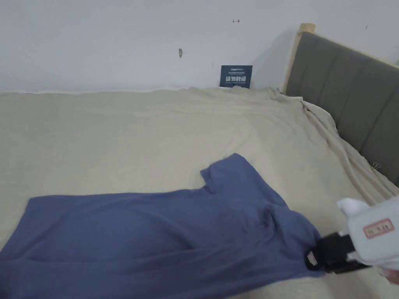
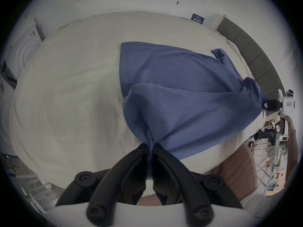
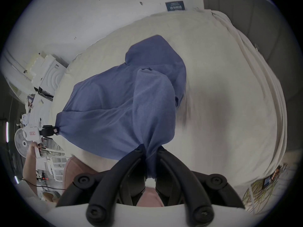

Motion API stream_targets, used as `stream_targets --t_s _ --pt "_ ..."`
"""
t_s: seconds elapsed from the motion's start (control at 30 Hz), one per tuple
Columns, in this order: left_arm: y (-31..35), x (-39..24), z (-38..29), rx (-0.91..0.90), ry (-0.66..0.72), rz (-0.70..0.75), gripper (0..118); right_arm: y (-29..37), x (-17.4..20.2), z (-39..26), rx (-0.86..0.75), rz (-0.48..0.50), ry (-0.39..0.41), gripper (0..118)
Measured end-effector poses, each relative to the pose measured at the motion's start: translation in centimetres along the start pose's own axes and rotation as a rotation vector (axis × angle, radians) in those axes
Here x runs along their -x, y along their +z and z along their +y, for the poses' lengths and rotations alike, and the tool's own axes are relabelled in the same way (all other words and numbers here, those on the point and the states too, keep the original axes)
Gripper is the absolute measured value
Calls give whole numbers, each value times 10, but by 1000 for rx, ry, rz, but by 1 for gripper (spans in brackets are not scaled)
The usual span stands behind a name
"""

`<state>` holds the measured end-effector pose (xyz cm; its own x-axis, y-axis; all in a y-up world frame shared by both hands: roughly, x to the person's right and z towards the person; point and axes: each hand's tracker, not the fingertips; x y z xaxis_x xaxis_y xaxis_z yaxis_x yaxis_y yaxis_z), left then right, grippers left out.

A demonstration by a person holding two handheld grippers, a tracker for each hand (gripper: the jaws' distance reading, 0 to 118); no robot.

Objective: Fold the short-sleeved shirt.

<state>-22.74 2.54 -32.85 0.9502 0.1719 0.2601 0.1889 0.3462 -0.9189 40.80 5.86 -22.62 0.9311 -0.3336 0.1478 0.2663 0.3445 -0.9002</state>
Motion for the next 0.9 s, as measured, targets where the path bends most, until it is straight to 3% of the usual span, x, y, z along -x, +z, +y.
stream_targets --t_s 0.2,0.23,0.27,0.3,0.33,0.37,0.4,0.43,0.57,0.67,0.7,0.73,0.77,0.8,0.87,0.9 --pt "-26 20 -37 89 123 -106 7 -30 -25 -48 65 -18 -21 9" --pt "-30 25 -41 67 159 -105 13 -35 -29 -51 54 -11 -28 16" --pt "-30 29 -44 30 177 -105 31 -38 -33 -53 42 4 -41 34" --pt "-27 34 -46 -23 171 -53 71 -37 -37 -55 41 6 -52 77" --pt "-23 37 -49 -47 160 -14 97 -35 -39 -58 39 -2 -49 108" --pt "-20 41 -51 -45 158 -13 111 -32 -41 -61 30 -33 -58 117" --pt "-15 45 -54 -44 169 -35 112 -20 -41 -64 7 -49 -73 108" --pt "-7 53 -54 -54 187 -54 112 -10 -46 -61 -13 -53 -80 107" --pt "20 44 -57 -75 191 -74 112 21 -41 -54 -136 -40 -149 107" --pt "41 21 -52 -114 110 -161 106 39 -19 -52 -212 85 -137 101" --pt "50 12 -53 -174 64 -155 89 44 -9 -51 -217 124 -133 76" --pt "61 2 -55 -264 22 -143 58 49 2 -54 -280 163 -115 38" --pt "70 -6 -56 -318 -4 -139 6 53 12 -56 -334 186 -78 0" --pt "76 -13 -59 -363 -19 -129 0 59 35 -64 -380 174 -32 0" --pt "82 -28 -60 -406 -31 -89 0 57 56 -69 -420 85 55 0" --pt "81 -30 -58 -398 -36 -109 0 55 61 -69 -436 102 79 0"
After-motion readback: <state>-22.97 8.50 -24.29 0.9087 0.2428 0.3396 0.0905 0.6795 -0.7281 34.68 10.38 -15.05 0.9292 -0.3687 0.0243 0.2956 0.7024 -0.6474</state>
